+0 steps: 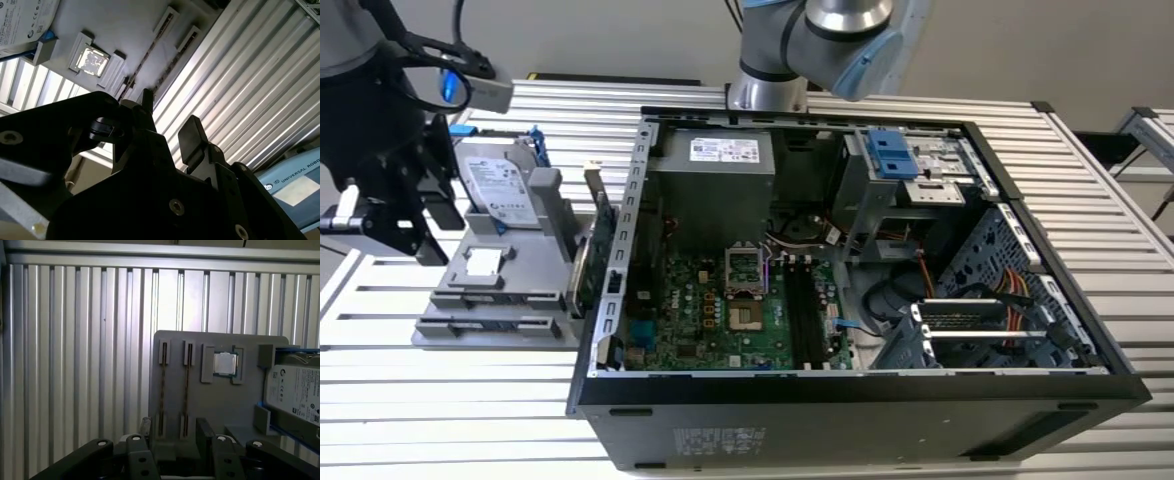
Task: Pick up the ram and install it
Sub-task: 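Pick up the ram and move it above insertion slot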
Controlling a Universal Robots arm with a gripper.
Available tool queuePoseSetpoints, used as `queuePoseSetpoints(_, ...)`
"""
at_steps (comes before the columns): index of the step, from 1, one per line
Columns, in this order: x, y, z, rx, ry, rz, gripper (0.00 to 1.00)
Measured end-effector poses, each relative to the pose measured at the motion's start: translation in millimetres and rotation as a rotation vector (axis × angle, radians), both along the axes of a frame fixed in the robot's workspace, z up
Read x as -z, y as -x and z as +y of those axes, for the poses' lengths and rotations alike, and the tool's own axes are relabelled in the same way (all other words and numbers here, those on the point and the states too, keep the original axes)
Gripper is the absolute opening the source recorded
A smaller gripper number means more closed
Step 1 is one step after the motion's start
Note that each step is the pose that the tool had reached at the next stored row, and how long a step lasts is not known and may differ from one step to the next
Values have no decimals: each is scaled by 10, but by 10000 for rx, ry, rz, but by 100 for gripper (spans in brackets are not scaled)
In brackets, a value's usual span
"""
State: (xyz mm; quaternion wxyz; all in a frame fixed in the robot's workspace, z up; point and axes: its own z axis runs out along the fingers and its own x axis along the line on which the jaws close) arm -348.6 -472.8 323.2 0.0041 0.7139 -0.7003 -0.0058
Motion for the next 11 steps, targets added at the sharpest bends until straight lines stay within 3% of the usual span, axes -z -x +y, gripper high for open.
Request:
queuePoseSetpoints(6, 60, 0, -27, 0, -8, 23, 100)
queuePoseSetpoints(11, 112, -1, -81, 0, -98, 26, 100)
